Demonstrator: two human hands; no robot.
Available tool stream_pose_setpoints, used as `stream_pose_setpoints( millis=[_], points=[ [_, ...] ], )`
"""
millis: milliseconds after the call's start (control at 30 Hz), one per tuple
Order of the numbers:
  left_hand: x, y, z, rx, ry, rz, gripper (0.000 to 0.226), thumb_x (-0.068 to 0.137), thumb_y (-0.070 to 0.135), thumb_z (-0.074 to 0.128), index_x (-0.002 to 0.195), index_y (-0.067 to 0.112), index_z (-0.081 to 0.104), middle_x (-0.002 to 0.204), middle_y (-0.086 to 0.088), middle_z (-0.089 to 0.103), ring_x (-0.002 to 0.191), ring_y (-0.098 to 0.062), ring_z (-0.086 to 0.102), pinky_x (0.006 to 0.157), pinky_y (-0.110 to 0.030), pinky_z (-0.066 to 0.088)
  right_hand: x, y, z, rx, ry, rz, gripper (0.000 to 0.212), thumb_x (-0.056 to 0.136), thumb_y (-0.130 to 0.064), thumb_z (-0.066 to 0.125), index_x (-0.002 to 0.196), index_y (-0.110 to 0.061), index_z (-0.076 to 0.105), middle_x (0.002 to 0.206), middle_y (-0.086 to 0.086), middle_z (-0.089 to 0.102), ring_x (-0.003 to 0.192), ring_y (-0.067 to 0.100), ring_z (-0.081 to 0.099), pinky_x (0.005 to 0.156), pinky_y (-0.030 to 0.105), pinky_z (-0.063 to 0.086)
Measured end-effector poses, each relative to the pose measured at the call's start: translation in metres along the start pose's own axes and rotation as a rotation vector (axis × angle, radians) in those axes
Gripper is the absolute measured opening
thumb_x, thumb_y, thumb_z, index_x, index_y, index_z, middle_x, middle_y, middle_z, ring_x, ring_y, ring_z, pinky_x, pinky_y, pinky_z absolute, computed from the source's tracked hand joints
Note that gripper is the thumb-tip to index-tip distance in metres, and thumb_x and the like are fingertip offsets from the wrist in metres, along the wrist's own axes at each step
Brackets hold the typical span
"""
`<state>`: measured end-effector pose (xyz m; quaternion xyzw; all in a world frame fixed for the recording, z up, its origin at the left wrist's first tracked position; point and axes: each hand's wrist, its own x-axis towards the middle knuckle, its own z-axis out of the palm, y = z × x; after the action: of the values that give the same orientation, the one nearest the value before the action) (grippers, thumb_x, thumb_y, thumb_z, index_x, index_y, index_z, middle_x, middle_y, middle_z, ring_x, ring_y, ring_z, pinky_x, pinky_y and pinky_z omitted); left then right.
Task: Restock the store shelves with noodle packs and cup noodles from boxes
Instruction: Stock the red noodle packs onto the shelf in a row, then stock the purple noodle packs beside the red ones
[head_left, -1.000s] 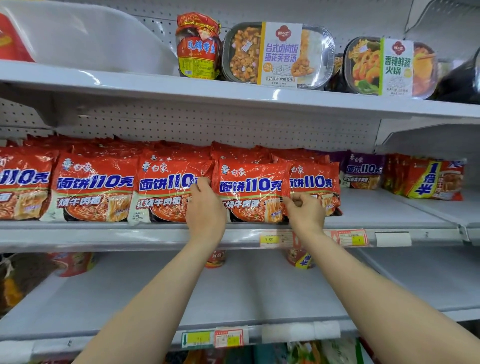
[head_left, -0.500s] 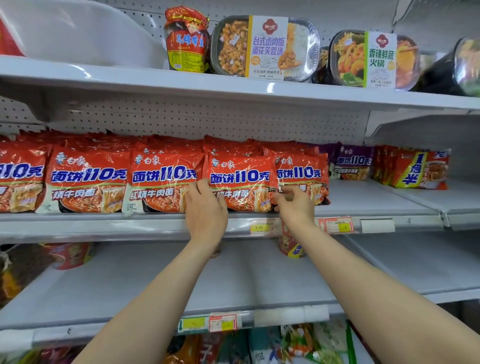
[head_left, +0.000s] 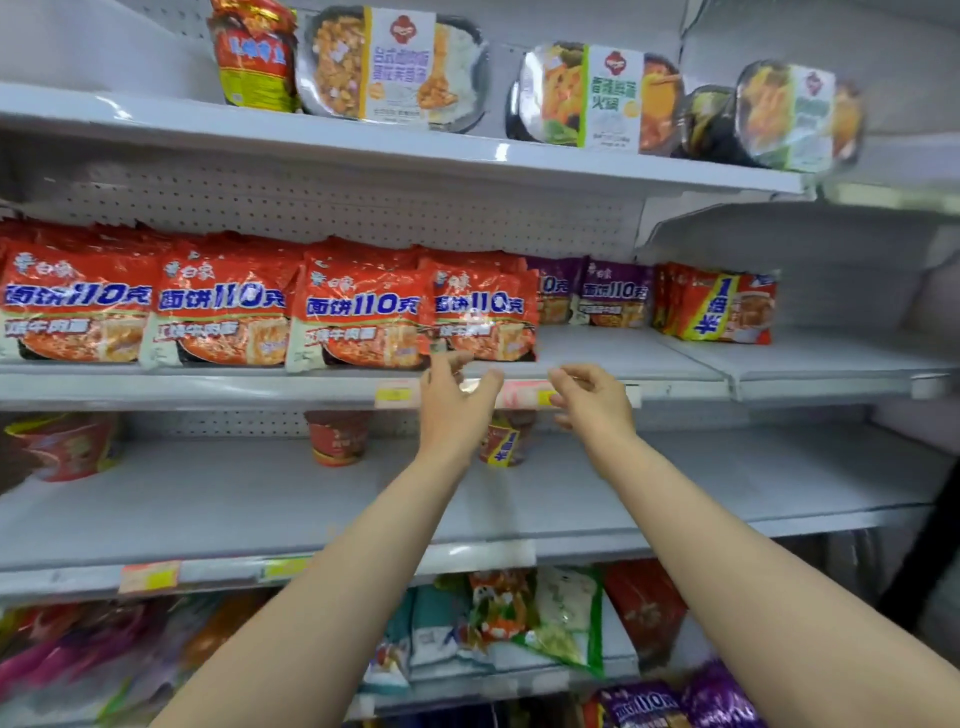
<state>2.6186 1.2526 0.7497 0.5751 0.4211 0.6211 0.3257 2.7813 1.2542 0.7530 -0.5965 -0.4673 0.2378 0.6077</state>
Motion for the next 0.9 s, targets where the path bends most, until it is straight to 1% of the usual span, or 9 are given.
stream_pose_setpoints(
  millis=[100, 133, 200, 267, 333, 500, 667, 800, 900],
  points=[
    [-0.042, 0.001, 0.048, -0.015, -0.040, -0.071, 0.032, 0.093, 0.032, 0.069, 0.119, 0.023, 0.055, 0.124, 0.001, 0.051, 0.112, -0.013, 0.053, 0.074, -0.013, 0.044, -0.012, 0.019, -0.058, 0.000, -0.003, 0.051, 0.019, 0.093, -0.037, 0.069, 0.106, -0.023, 0.069, 0.110, 0.003, 0.072, 0.103, 0.022, 0.069, 0.093, 0.049, 0.057],
    [-0.054, -0.003, 0.063, -0.018, -0.056, -0.085, 0.031, 0.092, 0.033, 0.070, 0.118, 0.024, 0.055, 0.123, 0.000, 0.052, 0.111, -0.014, 0.056, 0.073, -0.013, 0.045, -0.016, 0.025, -0.077, -0.012, -0.002, 0.066, 0.025, 0.095, -0.036, 0.068, 0.112, -0.018, 0.069, 0.112, 0.004, 0.071, 0.103, 0.022, 0.068, 0.093, 0.048, 0.057],
    [-0.079, -0.009, 0.094, 0.013, -0.086, -0.123, 0.033, 0.090, 0.039, 0.071, 0.116, 0.027, 0.055, 0.125, -0.001, 0.054, 0.111, -0.015, 0.057, 0.084, -0.022, 0.047, -0.025, 0.042, -0.114, -0.029, 0.002, 0.101, 0.029, 0.095, -0.037, 0.068, 0.115, -0.016, 0.068, 0.110, 0.001, 0.070, 0.100, 0.020, 0.067, 0.094, 0.048, 0.057],
    [-0.108, -0.018, 0.124, 0.060, -0.110, -0.178, 0.035, 0.090, 0.041, 0.070, 0.118, 0.027, 0.055, 0.128, -0.001, 0.054, 0.116, -0.016, 0.055, 0.098, -0.032, 0.047, -0.035, 0.063, -0.152, -0.054, 0.015, 0.150, 0.025, 0.093, -0.040, 0.068, 0.110, -0.021, 0.068, 0.105, -0.003, 0.069, 0.097, 0.019, 0.067, 0.094, 0.049, 0.057],
    [-0.134, -0.024, 0.145, 0.053, -0.140, -0.238, 0.038, 0.092, 0.040, 0.069, 0.123, 0.023, 0.054, 0.130, -0.003, 0.052, 0.122, -0.018, 0.053, 0.104, -0.036, 0.044, -0.046, 0.084, -0.181, -0.079, 0.017, 0.205, 0.022, 0.092, -0.042, 0.069, 0.105, -0.024, 0.067, 0.104, -0.002, 0.071, 0.100, 0.021, 0.067, 0.095, 0.050, 0.056],
    [-0.198, -0.044, 0.189, 0.053, -0.215, -0.412, 0.046, 0.093, 0.042, 0.067, 0.130, 0.019, 0.055, 0.129, -0.001, 0.054, 0.116, -0.018, 0.054, 0.098, -0.035, 0.046, -0.071, 0.132, -0.251, -0.119, 0.037, 0.308, 0.008, 0.092, -0.035, 0.070, 0.090, -0.027, 0.067, 0.100, -0.002, 0.071, 0.102, 0.019, 0.067, 0.099, 0.046, 0.055],
    [-0.259, -0.080, 0.215, 0.149, -0.277, -0.545, 0.045, 0.094, 0.042, 0.066, 0.129, 0.015, 0.055, 0.123, 0.001, 0.056, 0.111, -0.016, 0.053, 0.090, -0.027, 0.039, -0.095, 0.190, -0.295, -0.150, 0.054, 0.450, 0.012, 0.092, -0.039, 0.070, 0.084, -0.030, 0.069, 0.105, 0.001, 0.074, 0.104, 0.020, 0.068, 0.099, 0.046, 0.054],
    [-0.287, -0.113, 0.224, 0.163, -0.319, -0.675, 0.048, 0.094, 0.043, 0.066, 0.132, 0.016, 0.052, 0.127, 0.001, 0.053, 0.114, -0.017, 0.052, 0.095, -0.031, 0.041, -0.109, 0.234, -0.311, -0.194, 0.070, 0.575, 0.018, 0.094, -0.040, 0.067, 0.078, -0.031, 0.065, 0.093, -0.004, 0.071, 0.101, 0.023, 0.068, 0.097, 0.046, 0.055],
    [-0.292, -0.144, 0.233, 0.178, -0.332, -0.782, 0.046, 0.089, 0.051, 0.068, 0.123, 0.024, 0.053, 0.126, 0.003, 0.059, 0.112, -0.019, 0.060, 0.104, -0.040, 0.047, -0.114, 0.269, -0.314, -0.229, 0.064, 0.673, 0.022, 0.092, -0.043, 0.068, 0.078, -0.026, 0.067, 0.093, -0.002, 0.071, 0.101, 0.027, 0.068, 0.096, 0.048, 0.055]
  ],
)
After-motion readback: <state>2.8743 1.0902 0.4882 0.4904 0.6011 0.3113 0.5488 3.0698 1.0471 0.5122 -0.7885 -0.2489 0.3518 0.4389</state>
